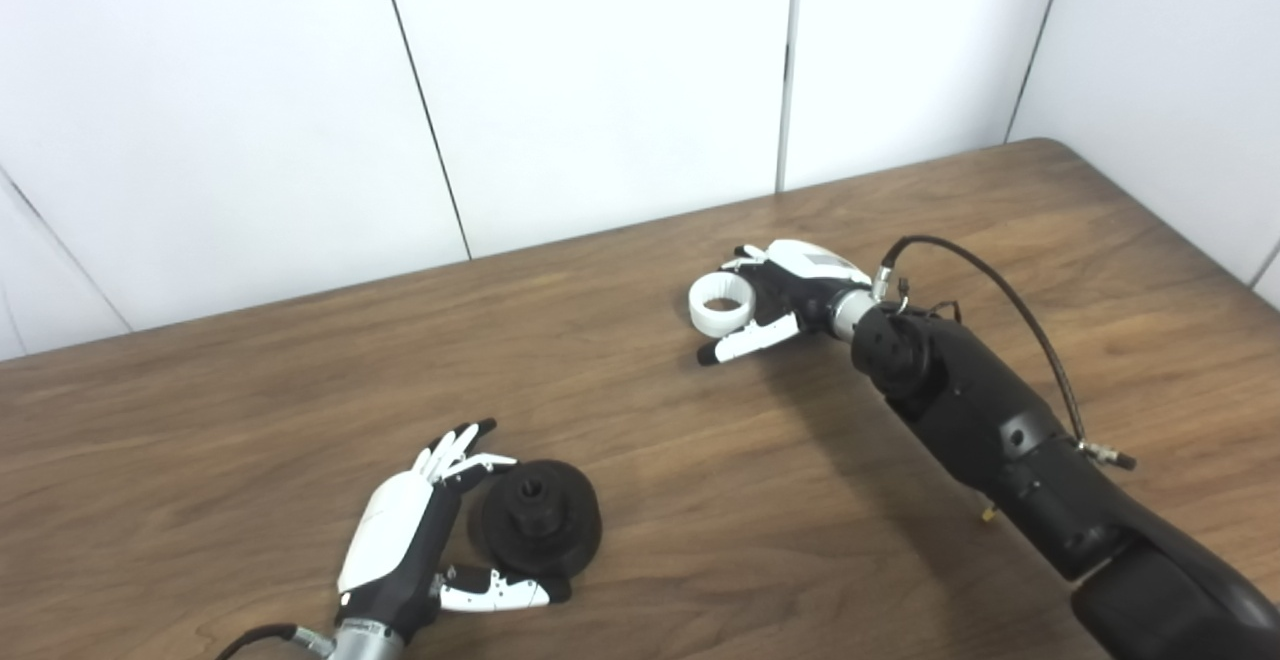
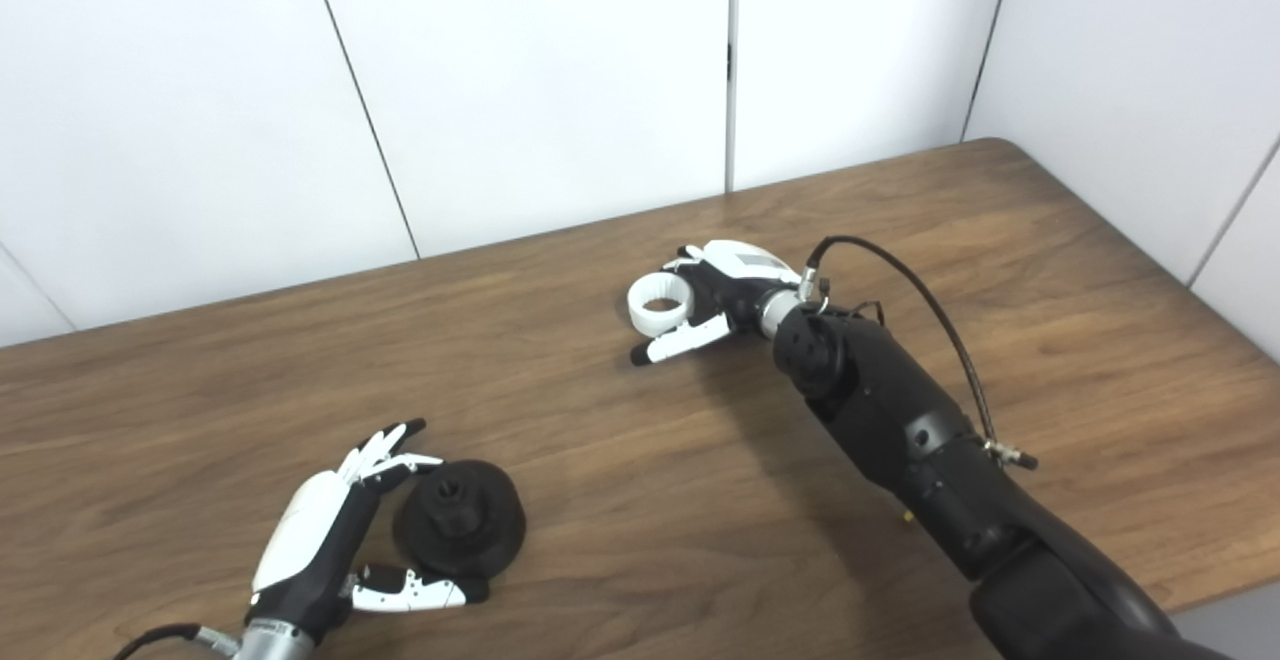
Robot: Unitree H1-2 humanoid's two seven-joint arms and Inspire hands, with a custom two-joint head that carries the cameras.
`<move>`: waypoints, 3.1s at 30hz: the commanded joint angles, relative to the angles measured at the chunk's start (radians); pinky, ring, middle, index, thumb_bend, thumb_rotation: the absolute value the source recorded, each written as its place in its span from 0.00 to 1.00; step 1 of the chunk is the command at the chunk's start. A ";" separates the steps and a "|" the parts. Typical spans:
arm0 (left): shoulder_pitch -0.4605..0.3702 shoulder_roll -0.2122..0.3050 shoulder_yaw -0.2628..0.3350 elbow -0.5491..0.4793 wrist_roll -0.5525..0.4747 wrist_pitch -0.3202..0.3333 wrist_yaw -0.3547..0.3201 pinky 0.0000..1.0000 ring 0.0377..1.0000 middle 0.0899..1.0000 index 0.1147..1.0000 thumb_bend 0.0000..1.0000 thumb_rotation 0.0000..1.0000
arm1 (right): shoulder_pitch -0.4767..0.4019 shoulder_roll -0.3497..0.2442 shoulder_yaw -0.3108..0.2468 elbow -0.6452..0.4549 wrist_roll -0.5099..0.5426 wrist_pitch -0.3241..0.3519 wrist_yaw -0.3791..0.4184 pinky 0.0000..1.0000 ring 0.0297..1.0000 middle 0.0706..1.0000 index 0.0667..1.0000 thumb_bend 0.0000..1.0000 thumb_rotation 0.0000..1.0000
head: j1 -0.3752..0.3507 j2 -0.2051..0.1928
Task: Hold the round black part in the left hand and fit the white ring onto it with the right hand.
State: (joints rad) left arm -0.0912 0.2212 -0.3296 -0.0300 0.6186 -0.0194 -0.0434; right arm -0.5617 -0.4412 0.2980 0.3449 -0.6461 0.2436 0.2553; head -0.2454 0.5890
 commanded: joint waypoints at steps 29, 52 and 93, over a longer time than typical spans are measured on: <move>0.000 0.009 -0.038 0.000 0.063 0.060 -0.027 1.00 0.99 0.96 0.57 0.91 0.27 | 0.002 0.000 -0.056 0.029 0.038 -0.119 -0.194 0.97 0.96 0.94 0.67 0.82 0.33 | 0.067 0.016; -0.006 0.003 -0.039 0.005 0.061 0.067 -0.025 1.00 0.99 0.96 0.57 0.91 0.27 | 0.031 0.091 -0.093 0.115 0.092 -0.133 -0.323 0.97 0.94 0.90 0.65 0.80 0.33 | 0.068 0.025; -0.011 -0.013 -0.051 0.005 0.078 0.082 -0.019 0.99 0.98 0.96 0.56 0.91 0.29 | 0.076 0.129 -0.127 0.136 0.130 -0.188 -0.478 0.99 0.90 0.83 0.45 0.52 0.14 | 0.196 0.047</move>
State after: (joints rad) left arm -0.0928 0.2154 -0.3499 -0.0489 0.6367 0.0347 -0.0444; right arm -0.4871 -0.2988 0.1735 0.4865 -0.5097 0.0575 -0.2233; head -0.0493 0.6351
